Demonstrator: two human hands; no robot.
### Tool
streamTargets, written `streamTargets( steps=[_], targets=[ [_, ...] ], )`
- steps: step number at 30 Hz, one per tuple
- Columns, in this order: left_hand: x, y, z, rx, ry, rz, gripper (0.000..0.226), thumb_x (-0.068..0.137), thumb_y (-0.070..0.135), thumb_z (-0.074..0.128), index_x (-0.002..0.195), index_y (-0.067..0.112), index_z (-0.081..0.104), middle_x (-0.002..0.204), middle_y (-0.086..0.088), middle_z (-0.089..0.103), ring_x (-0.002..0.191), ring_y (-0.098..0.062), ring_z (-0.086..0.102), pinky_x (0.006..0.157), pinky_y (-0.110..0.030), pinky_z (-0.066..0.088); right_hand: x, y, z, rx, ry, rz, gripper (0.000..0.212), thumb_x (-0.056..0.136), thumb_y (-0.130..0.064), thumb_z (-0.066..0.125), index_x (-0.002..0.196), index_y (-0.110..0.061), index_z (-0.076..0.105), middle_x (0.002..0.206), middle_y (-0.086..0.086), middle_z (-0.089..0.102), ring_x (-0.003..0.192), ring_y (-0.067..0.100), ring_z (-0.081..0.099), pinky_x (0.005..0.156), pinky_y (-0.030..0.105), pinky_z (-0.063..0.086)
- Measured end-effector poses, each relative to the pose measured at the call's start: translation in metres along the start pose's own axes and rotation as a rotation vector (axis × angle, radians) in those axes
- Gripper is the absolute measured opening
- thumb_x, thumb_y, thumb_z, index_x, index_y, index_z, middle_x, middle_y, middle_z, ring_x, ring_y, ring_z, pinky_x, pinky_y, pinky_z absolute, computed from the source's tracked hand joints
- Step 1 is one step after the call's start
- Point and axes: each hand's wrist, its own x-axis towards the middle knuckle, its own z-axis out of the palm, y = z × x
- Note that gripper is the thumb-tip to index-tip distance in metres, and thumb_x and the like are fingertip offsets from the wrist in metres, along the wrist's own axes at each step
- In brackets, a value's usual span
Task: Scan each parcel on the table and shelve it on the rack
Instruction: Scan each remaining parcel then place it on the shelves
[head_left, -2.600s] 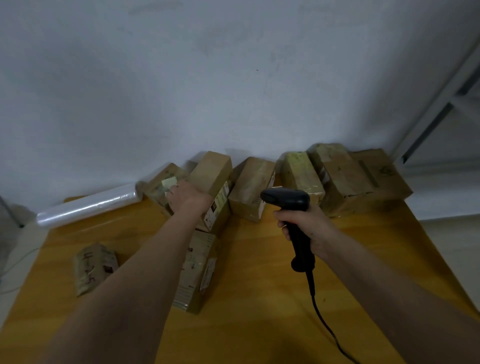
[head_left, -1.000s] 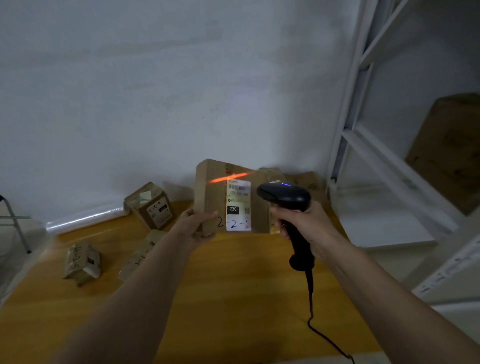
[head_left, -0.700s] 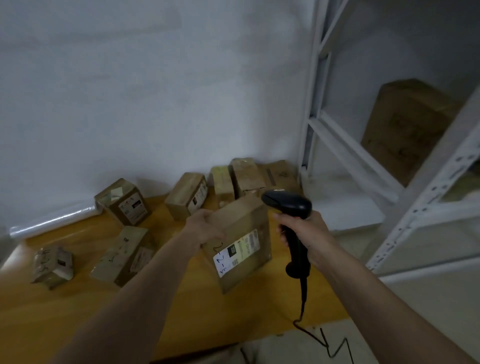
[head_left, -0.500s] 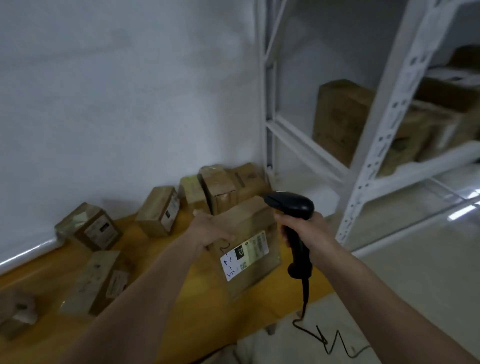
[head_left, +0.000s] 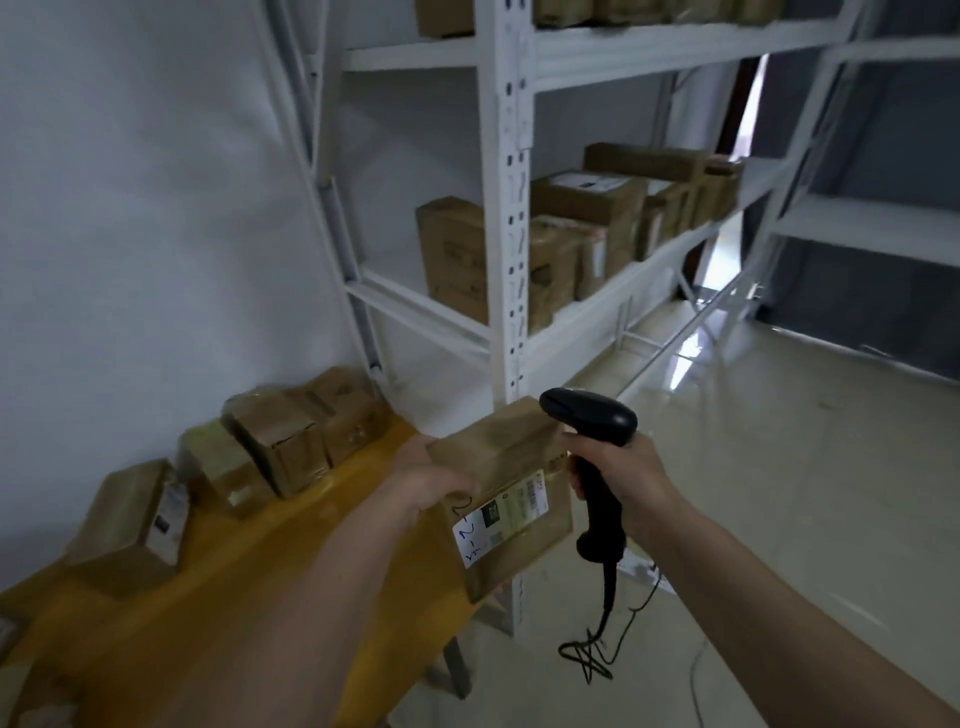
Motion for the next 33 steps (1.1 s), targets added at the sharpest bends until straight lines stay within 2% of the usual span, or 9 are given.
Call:
streamTargets(
  steps=[2, 7, 13, 20, 26, 31, 33],
  targets=[
    [0.002, 0.013, 0.014, -0.009, -0.014, 0.033, 0.08, 0.06, 0.008, 0.089, 0.129, 0.011, 0.051, 0.109, -0.002, 0.059, 0.095, -0.017, 0.058, 0.053, -0.016, 0.043, 0.0, -0.007, -0.018, 0.035, 0.066, -0.023, 0.008, 0.082, -0.003, 0.071, 0.083, 0.002, 0.064, 0.053, 0.009, 0.06, 0.043, 0.019, 0.053, 0.042, 0.027, 0.045],
    [0.009, 0.045, 0.048, 0.002, -0.039, 0.074, 0.073, 0.062, 0.011, 0.088, 0.123, 0.016, 0.049, 0.107, -0.001, 0.057, 0.096, -0.017, 0.055, 0.056, -0.018, 0.042, 0.007, -0.015, -0.058, 0.086, 0.144, -0.035, 0.007, 0.082, -0.004, 0.072, 0.081, -0.002, 0.065, 0.053, 0.008, 0.061, 0.044, 0.018, 0.054, 0.044, 0.028, 0.047],
    [0.032, 0.09, 0.106, 0.054, -0.071, 0.098, 0.074, 0.063, 0.014, 0.086, 0.125, 0.017, 0.046, 0.116, -0.006, 0.055, 0.102, -0.023, 0.059, 0.062, -0.024, 0.049, 0.03, -0.028, -0.122, 0.127, 0.241, -0.038, 0.006, 0.08, -0.002, 0.072, 0.082, -0.003, 0.065, 0.054, 0.008, 0.061, 0.045, 0.019, 0.054, 0.045, 0.029, 0.047],
    [0.065, 0.158, 0.201, -0.003, -0.078, 0.088, 0.067, 0.056, 0.028, 0.088, 0.106, 0.015, 0.045, 0.103, -0.003, 0.057, 0.087, -0.016, 0.061, 0.062, -0.031, 0.057, 0.081, -0.059, -0.221, 0.156, 0.307, -0.045, 0.008, 0.084, -0.004, 0.07, 0.089, -0.004, 0.063, 0.056, 0.007, 0.062, 0.049, 0.02, 0.054, 0.051, 0.033, 0.047],
    [0.095, 0.224, 0.283, -0.051, -0.061, 0.05, 0.071, 0.051, 0.05, 0.084, 0.105, 0.009, 0.062, 0.091, -0.003, 0.068, 0.076, -0.014, 0.065, 0.047, -0.02, 0.041, 0.13, -0.09, -0.305, 0.13, 0.314, -0.05, 0.009, 0.083, -0.004, 0.07, 0.09, -0.005, 0.064, 0.057, 0.007, 0.063, 0.051, 0.019, 0.055, 0.051, 0.032, 0.048],
    [0.119, 0.255, 0.332, -0.106, -0.013, 0.02, 0.079, 0.054, 0.055, 0.083, 0.113, 0.007, 0.059, 0.099, -0.004, 0.065, 0.082, -0.016, 0.061, 0.052, -0.025, 0.038, 0.165, -0.113, -0.359, 0.132, 0.305, -0.061, 0.01, 0.084, -0.003, 0.069, 0.093, -0.004, 0.063, 0.061, 0.009, 0.062, 0.051, 0.02, 0.055, 0.051, 0.032, 0.047],
    [0.128, 0.262, 0.346, -0.156, -0.018, -0.01, 0.074, 0.059, 0.056, 0.082, 0.111, 0.007, 0.063, 0.102, -0.006, 0.067, 0.081, -0.013, 0.059, 0.054, -0.024, 0.038, 0.179, -0.118, -0.375, 0.145, 0.309, -0.053, 0.011, 0.085, -0.003, 0.068, 0.094, -0.002, 0.063, 0.061, 0.01, 0.061, 0.051, 0.02, 0.054, 0.051, 0.033, 0.046]
  ],
)
